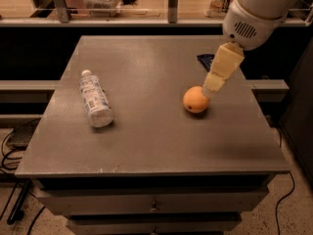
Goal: Place blue plastic bottle upright
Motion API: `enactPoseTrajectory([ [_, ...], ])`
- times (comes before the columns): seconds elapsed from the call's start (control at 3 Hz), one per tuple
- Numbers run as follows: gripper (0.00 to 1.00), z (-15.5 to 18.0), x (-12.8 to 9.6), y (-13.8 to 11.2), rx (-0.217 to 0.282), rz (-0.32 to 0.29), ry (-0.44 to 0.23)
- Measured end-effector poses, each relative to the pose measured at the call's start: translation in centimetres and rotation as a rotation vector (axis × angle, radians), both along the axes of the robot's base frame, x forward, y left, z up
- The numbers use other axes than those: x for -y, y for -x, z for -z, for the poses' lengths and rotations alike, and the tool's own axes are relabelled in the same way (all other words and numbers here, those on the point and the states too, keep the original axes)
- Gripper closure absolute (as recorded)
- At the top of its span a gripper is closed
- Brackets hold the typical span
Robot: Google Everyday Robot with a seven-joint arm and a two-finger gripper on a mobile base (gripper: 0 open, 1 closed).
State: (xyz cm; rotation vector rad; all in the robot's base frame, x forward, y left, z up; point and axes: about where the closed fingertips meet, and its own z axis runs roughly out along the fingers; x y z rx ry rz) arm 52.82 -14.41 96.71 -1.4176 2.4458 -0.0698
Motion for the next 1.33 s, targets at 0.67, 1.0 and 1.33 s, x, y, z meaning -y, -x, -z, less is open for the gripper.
enactPoseTrajectory([
  [0.67, 0.00, 0.9, -7.1, -2.0, -0.070, 0.062, -0.228],
  [1.0, 0.00, 1.3, -10.9, -3.2, -0.108, 0.045, -0.299],
  [1.33, 0.00, 1.7, -15.0, -5.0, -0.129, 0.015, -0.323],
])
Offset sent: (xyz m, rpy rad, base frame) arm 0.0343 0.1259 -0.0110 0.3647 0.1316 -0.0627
